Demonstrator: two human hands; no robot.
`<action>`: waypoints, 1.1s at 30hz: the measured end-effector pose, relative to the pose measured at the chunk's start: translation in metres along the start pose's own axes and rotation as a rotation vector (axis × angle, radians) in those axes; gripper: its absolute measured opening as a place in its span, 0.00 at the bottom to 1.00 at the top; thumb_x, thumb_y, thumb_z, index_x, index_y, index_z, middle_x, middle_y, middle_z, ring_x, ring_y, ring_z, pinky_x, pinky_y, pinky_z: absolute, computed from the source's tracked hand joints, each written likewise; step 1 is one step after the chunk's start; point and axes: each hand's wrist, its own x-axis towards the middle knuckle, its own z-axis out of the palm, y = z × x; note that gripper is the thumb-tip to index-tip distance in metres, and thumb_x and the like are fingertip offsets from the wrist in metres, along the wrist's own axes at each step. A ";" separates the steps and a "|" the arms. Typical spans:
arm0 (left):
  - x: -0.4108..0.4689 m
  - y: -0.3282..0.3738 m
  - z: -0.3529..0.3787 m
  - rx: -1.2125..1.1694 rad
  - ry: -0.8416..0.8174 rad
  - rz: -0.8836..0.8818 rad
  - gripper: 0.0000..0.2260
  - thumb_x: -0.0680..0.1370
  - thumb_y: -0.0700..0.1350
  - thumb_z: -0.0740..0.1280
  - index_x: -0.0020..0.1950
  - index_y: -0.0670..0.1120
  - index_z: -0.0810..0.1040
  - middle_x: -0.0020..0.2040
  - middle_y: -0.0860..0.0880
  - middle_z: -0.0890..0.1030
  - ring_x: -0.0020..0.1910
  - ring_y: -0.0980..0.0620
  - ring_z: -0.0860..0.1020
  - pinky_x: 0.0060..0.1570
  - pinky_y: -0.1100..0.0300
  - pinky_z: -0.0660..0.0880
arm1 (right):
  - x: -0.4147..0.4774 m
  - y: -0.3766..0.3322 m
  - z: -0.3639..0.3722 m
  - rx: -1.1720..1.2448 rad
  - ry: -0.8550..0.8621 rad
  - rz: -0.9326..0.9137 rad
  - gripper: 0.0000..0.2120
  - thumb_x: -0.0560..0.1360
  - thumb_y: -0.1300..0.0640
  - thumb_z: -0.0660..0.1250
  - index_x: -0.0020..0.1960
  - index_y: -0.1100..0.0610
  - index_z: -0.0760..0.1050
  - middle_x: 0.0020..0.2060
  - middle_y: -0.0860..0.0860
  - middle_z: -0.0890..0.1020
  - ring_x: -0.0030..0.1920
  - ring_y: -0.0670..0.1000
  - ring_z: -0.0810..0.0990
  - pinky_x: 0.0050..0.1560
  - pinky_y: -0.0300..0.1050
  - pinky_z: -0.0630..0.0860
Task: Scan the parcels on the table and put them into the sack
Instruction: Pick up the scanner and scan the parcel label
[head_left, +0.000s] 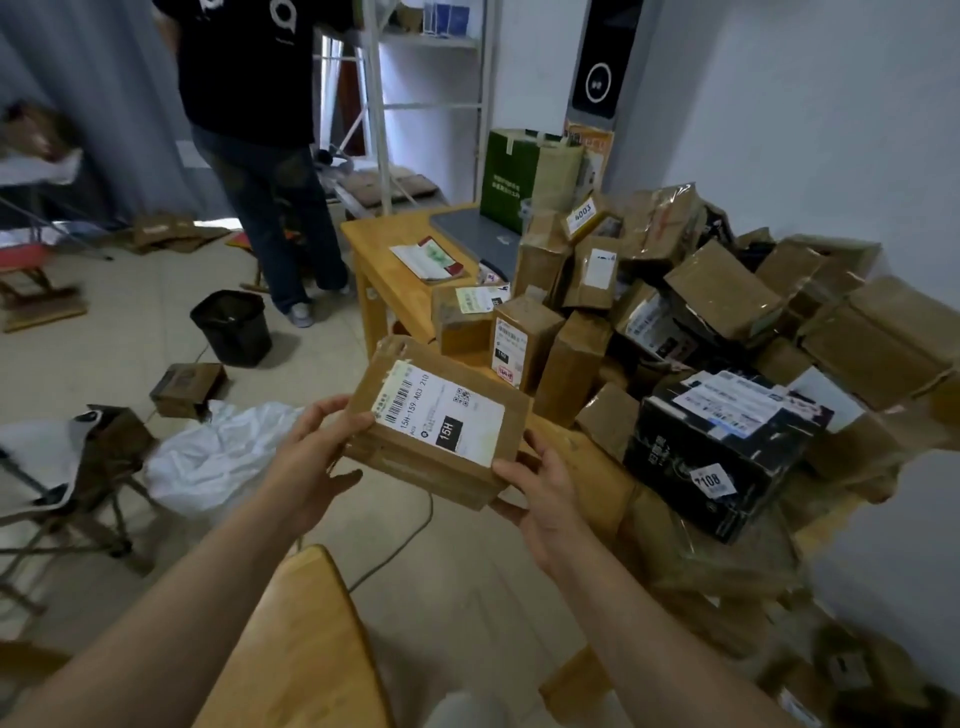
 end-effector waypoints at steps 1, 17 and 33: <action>0.004 0.005 -0.002 -0.014 0.023 0.014 0.14 0.72 0.43 0.71 0.57 0.53 0.76 0.57 0.45 0.79 0.59 0.45 0.75 0.60 0.42 0.70 | 0.005 -0.002 0.004 -0.007 -0.033 0.016 0.40 0.71 0.63 0.73 0.75 0.45 0.58 0.62 0.52 0.75 0.63 0.57 0.74 0.61 0.64 0.74; 0.208 0.082 -0.012 -0.103 -0.012 0.124 0.30 0.65 0.48 0.75 0.66 0.49 0.74 0.58 0.47 0.81 0.58 0.44 0.78 0.50 0.47 0.77 | 0.218 -0.071 0.149 -0.182 -0.184 0.008 0.29 0.76 0.55 0.70 0.71 0.47 0.58 0.63 0.54 0.77 0.54 0.55 0.82 0.59 0.55 0.76; 0.479 0.163 -0.057 0.213 -0.008 0.002 0.31 0.66 0.47 0.77 0.66 0.50 0.70 0.57 0.50 0.78 0.53 0.49 0.78 0.56 0.46 0.76 | 0.531 -0.159 0.180 -1.454 0.385 0.133 0.14 0.79 0.60 0.57 0.62 0.62 0.75 0.62 0.60 0.77 0.62 0.61 0.74 0.60 0.52 0.72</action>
